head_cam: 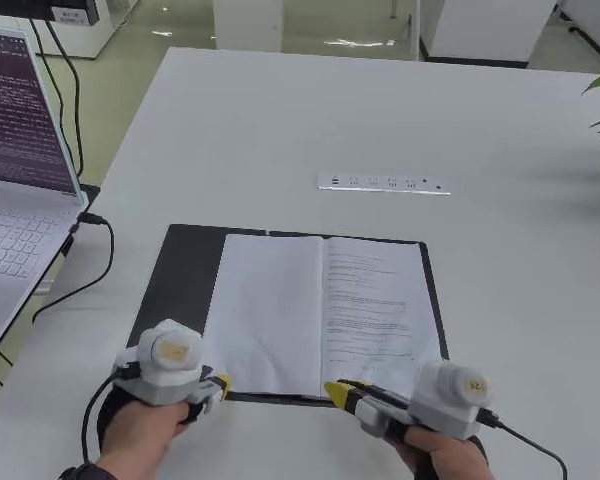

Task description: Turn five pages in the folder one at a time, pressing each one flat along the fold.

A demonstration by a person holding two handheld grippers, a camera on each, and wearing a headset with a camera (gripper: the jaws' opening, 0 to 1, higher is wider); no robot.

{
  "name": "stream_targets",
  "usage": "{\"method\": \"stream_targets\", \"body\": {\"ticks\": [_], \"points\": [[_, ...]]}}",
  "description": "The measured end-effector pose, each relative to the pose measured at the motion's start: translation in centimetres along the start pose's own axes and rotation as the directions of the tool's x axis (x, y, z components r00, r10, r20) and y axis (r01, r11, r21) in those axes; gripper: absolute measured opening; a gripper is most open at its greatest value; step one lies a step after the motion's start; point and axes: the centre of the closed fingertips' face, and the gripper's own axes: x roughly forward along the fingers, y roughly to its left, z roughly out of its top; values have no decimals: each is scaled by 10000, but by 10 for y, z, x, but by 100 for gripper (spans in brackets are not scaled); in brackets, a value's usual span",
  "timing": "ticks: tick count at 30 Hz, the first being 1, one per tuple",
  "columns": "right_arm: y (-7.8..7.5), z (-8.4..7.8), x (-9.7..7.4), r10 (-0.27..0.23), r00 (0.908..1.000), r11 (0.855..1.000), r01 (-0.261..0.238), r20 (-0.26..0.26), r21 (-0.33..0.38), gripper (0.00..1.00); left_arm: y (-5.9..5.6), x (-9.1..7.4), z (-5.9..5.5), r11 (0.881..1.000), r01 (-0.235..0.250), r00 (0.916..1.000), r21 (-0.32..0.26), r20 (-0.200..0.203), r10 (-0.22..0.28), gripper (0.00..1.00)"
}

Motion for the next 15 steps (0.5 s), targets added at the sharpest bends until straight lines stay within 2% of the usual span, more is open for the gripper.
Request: {"method": "stream_targets", "body": {"ticks": [7,9,12,15], "points": [[-9,9,-22,-296,9993,9986,304,213,-423,32,-8,-15,16,9998,192,9988,-68,460,-189,27],[-14,11,-30,-492,9984,9973,507,290,-538,36,-9,-22,23,9994,237,9975,-252,673,-219,29],[-18,16,-44,-691,9964,9949,725,492,-703,43,-11,-32,36,9994,264,9935,-232,1109,-237,33],[-22,19,-55,-859,9944,9922,911,623,-850,47,-12,-41,44,9997,222,9912,-123,1310,-204,35]]}}
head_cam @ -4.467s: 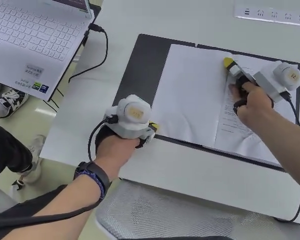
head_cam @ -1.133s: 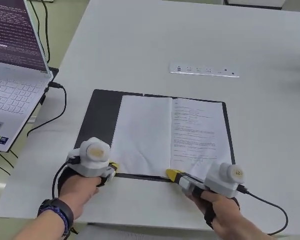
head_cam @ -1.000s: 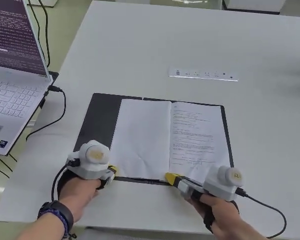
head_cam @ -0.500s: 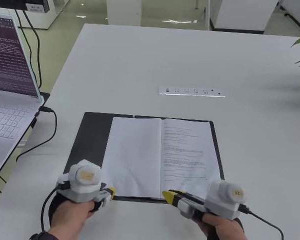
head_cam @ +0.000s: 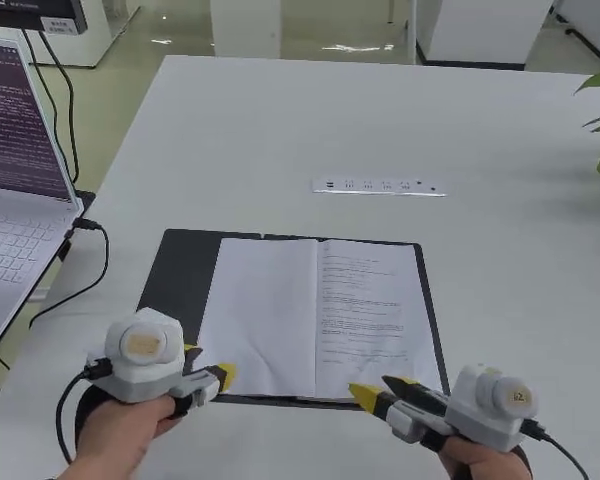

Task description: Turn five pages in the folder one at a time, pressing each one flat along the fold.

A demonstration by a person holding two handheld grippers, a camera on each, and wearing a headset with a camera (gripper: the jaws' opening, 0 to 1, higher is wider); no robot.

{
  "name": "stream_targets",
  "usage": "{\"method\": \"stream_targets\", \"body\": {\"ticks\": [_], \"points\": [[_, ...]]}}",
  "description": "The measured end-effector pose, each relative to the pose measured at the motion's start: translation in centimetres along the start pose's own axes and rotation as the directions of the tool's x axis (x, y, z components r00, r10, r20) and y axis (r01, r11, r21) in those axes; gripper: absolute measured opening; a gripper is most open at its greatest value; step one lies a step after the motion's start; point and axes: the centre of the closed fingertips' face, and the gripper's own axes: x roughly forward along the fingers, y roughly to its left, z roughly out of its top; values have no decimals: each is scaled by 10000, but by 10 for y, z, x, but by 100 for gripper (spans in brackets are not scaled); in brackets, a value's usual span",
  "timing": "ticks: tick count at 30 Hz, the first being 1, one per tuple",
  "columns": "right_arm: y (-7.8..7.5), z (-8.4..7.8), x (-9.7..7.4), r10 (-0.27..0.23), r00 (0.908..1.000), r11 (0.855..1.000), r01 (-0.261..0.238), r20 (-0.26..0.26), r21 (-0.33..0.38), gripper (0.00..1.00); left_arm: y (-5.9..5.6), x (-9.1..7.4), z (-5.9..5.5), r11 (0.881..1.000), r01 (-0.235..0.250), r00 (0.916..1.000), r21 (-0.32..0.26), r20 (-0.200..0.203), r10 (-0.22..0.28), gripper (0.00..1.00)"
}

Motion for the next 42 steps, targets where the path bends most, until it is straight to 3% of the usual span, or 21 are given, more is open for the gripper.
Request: {"method": "stream_targets", "body": {"ticks": [5,12,20,25,42], "points": [[-8,13,-18,-298,9993,9988,305,208,-372,51,0,-11,11,9998,-134,9994,121,332,130,36],[-15,34,-40,-549,9954,9964,597,786,-602,55,-1,-21,15,9979,-395,9980,512,505,369,40],[-18,41,-53,-777,9936,9906,862,819,-1065,55,-3,-32,20,9964,-664,9947,525,824,619,42],[-19,49,-62,-814,9880,9926,922,1314,-787,55,-5,-41,24,9959,-727,9917,539,1101,665,46],[-18,49,-69,-926,9856,9922,1032,1414,-695,54,-12,-49,15,9980,-517,9929,372,1090,474,52]]}}
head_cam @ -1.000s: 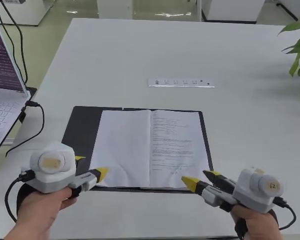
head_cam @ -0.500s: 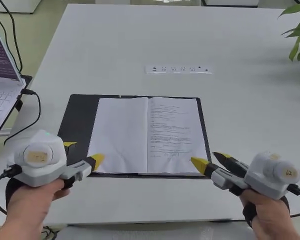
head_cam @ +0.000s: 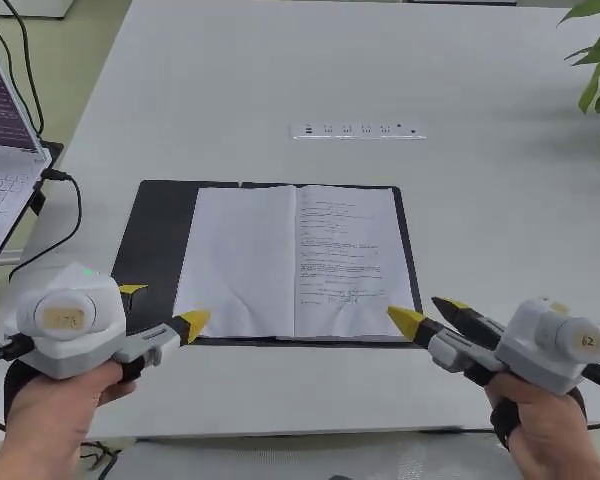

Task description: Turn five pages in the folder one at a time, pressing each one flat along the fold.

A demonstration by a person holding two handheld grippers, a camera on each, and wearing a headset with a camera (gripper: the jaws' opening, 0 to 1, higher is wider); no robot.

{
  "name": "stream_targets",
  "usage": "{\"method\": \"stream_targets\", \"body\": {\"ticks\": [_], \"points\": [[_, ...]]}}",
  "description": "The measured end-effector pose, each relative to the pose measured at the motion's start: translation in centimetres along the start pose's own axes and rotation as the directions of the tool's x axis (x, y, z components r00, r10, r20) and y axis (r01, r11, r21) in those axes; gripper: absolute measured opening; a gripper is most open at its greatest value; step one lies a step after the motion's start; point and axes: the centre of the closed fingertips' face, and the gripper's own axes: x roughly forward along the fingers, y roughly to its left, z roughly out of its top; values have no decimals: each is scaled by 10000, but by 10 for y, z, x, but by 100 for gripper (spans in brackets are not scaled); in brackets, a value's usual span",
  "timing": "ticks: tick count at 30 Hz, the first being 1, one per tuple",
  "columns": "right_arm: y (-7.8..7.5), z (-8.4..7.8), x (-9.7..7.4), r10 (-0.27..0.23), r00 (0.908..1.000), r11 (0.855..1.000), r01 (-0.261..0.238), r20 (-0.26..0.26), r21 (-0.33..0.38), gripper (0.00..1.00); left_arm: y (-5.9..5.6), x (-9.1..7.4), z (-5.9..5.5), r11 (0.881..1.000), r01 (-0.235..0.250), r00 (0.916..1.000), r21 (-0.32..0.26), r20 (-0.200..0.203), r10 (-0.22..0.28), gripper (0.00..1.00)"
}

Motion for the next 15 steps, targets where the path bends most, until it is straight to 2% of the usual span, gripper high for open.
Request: {"method": "stream_targets", "body": {"ticks": [8,12,13,15], "points": [[2,-6,1,106,9998,9999,-106,-193,6,57,-5,2,-2,9999,124,9998,33,-144,-123,53],[2,-7,1,107,9996,9999,-108,-276,-54,57,-13,8,3,9992,365,9992,136,-180,-363,55],[1,-7,1,104,9996,9999,-105,-281,-46,57,-11,10,4,9990,424,9989,163,-194,-421,55],[1,-8,0,99,9995,9999,-101,-316,-42,58,-18,15,7,9974,655,9976,309,-249,-647,55]]}}
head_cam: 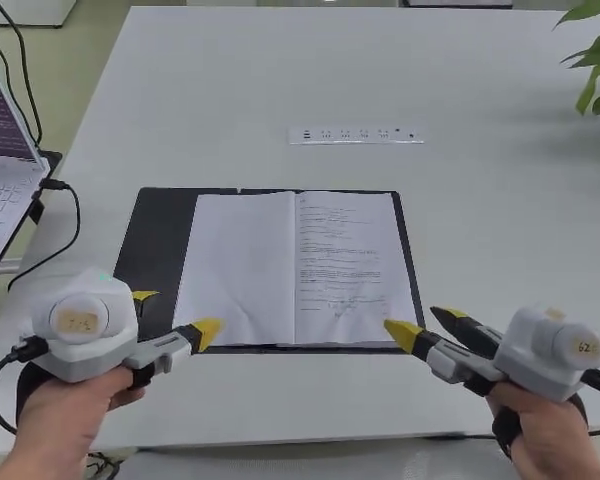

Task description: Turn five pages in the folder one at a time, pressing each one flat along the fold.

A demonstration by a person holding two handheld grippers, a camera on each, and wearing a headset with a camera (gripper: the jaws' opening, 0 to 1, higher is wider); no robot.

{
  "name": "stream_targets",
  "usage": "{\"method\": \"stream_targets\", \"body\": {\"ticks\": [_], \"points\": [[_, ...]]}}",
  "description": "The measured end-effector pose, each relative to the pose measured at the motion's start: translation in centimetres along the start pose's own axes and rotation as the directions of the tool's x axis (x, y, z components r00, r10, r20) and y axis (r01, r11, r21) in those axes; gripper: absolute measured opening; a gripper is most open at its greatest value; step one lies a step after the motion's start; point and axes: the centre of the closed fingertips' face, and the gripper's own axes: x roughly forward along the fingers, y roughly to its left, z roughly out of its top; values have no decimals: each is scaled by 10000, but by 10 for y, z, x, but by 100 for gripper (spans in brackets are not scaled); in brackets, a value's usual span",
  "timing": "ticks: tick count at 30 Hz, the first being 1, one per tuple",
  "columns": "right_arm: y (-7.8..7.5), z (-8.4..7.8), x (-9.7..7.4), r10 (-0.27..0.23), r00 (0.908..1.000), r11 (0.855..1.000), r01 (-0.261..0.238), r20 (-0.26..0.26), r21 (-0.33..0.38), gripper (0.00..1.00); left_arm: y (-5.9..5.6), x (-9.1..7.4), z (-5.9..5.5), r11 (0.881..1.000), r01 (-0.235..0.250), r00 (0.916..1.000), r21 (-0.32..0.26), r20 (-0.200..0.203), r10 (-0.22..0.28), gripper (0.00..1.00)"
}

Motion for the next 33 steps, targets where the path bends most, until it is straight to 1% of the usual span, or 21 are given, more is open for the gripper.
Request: {"method": "stream_targets", "body": {"ticks": [3,4,6,8,10,11,12,15,16,17,18,19,20,22,24,27,30,33], "points": [[-1,0,-1,6,10000,10000,-6,-35,-10,59,-11,8,3,9991,335,9994,266,-108,-332,57],[-1,-1,-2,1,10000,10000,-1,-46,-6,59,-10,14,5,9982,475,9988,361,-162,-469,57],[-3,-2,-3,-22,10000,10000,22,-78,35,59,-17,19,6,9968,662,9975,457,-273,-650,58],[-5,-2,-5,-54,9999,10000,55,-85,76,60,-24,26,4,9953,861,9951,453,-535,-836,59],[-7,-2,-7,-80,10000,9999,81,-52,99,60,-32,31,6,9931,1053,9934,511,-522,-1026,59],[-7,-2,-8,-107,9999,9999,107,-50,124,60,-35,35,7,9911,1173,9918,623,-578,-1137,59],[-8,-2,-9,-118,9999,9999,119,-52,123,60,-37,38,7,9895,1264,9905,705,-630,-1220,59],[-10,-3,-11,-143,9999,9997,145,-60,216,59,-48,47,7,9825,1606,9849,948,-807,-1532,59],[-10,-4,-11,-119,9999,9996,122,-89,273,60,-51,54,5,9792,1746,9822,1032,-885,-1658,59],[-10,-5,-11,-116,9999,9996,119,-107,270,61,-53,57,5,9771,1830,9804,1088,-937,-1732,60],[-10,-6,-12,-116,9998,9997,120,-153,234,61,-58,62,4,9735,1954,9778,1185,-997,-1841,60],[-11,-7,-12,-111,9997,9997,115,-196,204,61,-61,65,4,9708,2049,9757,1244,-1049,-1925,60],[-11,-8,-12,-118,9996,9998,122,-237,181,61,-67,69,3,9666,2197,9718,1320,-1161,-2051,60],[-11,-9,-13,-112,9995,9998,117,-283,167,61,-72,74,4,9619,2334,9687,1422,-1204,-2172,60],[-11,-10,-13,-110,9994,9998,115,-321,156,62,-82,83,6,9509,2628,9608,1637,-1345,-2424,60],[-11,-11,-13,-108,9993,9998,114,-370,146,62,-92,94,5,9386,2888,9527,1888,-1540,-2622,60],[-11,-12,-12,-102,9989,9999,105,-464,69,63,-102,106,3,9319,3174,9418,1752,-1731,-2882,57],[-12,-13,-11,-119,9983,9999,119,-577,11,63,-110,116,1,9255,3357,9345,1755,-1852,-3039,59]]}}
